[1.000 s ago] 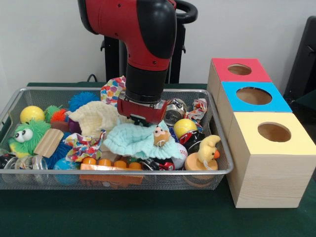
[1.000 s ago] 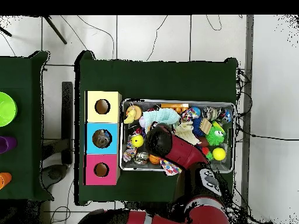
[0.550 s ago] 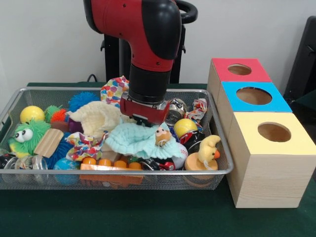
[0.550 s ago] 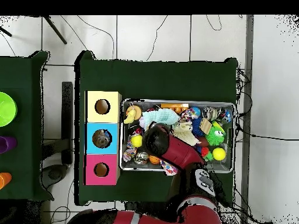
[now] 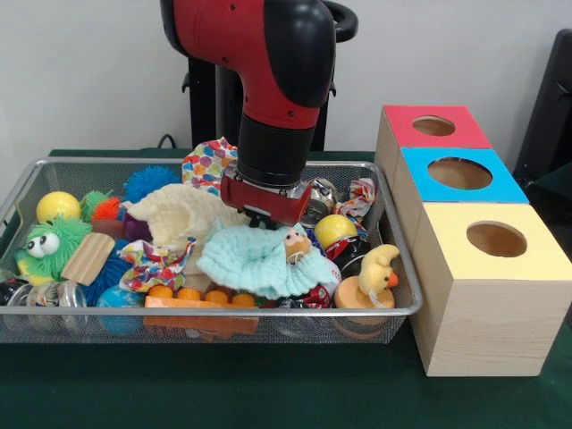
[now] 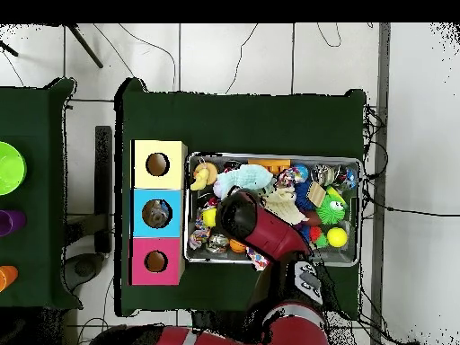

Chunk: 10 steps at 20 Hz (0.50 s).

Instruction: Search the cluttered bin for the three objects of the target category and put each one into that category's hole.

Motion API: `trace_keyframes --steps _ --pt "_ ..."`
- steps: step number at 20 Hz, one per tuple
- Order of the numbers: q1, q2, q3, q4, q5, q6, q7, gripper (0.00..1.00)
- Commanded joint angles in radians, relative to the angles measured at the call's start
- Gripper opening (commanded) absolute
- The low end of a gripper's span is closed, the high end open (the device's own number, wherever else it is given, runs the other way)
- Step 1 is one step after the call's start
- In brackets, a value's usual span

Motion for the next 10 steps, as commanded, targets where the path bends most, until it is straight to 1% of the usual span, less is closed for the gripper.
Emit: trace_keyframes --steps 1,10 --pt "0.028 0.027 0.052 -0.036 0.081 0.081 0.256 0.00" --pt "0.070 0.022 0.018 -0.040 0.125 0.110 0.264 0.00"
